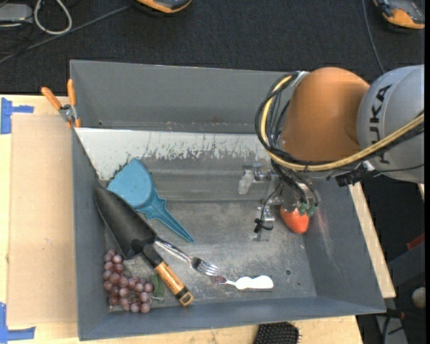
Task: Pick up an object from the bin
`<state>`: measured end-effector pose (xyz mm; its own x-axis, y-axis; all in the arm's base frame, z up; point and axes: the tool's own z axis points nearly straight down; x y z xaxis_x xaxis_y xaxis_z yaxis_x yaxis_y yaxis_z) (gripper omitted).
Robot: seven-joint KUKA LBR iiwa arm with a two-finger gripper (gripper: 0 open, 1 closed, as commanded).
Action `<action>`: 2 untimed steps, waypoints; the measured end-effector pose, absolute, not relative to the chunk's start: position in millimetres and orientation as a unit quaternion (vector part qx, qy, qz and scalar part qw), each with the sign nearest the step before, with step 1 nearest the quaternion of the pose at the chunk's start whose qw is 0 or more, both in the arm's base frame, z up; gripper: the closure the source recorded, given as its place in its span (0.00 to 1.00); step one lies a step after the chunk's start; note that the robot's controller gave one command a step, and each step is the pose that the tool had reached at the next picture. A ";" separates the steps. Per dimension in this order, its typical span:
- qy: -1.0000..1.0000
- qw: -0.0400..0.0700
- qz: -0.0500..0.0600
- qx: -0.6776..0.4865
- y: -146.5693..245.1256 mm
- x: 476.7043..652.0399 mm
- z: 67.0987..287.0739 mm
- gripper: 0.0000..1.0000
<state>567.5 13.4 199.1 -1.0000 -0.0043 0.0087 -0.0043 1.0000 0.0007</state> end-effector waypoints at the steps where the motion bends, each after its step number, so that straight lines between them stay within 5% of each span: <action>1: -1.000 0.000 0.000 0.002 13.4 569.2 203.5 0.00; 2: -1.000 -0.002 0.000 0.009 57.0 595.2 168.5 0.00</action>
Offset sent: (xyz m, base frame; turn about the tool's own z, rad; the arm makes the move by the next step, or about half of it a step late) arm 0.0328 0.0564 -0.0417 -0.0219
